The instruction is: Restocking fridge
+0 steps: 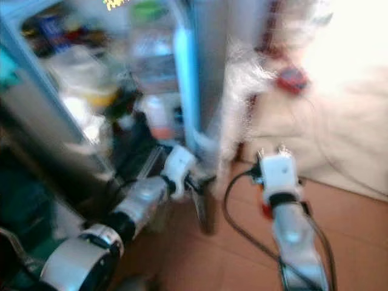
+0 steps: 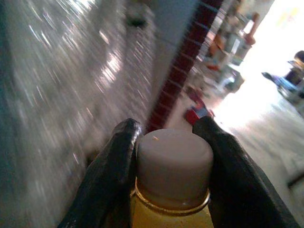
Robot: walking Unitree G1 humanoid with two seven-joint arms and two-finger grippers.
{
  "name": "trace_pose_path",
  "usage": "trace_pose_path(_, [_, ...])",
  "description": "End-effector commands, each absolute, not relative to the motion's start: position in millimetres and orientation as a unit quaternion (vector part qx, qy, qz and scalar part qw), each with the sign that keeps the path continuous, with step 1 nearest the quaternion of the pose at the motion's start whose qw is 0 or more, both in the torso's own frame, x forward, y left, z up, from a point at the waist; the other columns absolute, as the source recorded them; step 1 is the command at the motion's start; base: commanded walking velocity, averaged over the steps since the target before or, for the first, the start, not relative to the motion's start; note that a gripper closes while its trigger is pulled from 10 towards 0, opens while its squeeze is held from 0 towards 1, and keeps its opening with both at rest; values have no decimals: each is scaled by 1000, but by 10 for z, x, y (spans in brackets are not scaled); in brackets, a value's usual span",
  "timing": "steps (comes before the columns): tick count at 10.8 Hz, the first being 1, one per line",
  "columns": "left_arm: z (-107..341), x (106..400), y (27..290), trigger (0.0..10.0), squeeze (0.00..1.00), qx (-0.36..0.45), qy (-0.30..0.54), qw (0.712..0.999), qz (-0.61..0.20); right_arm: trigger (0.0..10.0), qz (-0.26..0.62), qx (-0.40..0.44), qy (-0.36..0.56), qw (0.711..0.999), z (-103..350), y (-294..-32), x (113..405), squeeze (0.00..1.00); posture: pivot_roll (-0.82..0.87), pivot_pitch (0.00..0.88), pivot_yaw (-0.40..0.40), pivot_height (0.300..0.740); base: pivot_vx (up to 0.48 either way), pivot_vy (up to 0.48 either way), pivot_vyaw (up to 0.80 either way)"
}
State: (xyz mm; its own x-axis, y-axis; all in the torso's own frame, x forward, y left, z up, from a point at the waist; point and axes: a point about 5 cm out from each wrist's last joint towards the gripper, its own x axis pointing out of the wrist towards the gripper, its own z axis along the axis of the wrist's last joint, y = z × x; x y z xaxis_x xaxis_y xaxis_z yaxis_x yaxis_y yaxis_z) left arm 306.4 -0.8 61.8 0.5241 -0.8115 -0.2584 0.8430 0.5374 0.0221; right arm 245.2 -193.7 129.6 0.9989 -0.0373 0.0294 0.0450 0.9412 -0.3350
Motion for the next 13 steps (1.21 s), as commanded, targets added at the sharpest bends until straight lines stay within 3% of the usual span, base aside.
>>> trace_pose_path(1, [703,3007,-313,10000,0,1,106,893,-438,10000,-12,-164,-27,986,1326,-1860,2451,0,-167,35,37,740,480,0,0])
trace_pose_path(13, [637,3017,-276,10000,0,46,123,897,-422,10000,-22,-174,-37,984,1331,-1848,2552,0,-160,11,38,740,436,0,0])
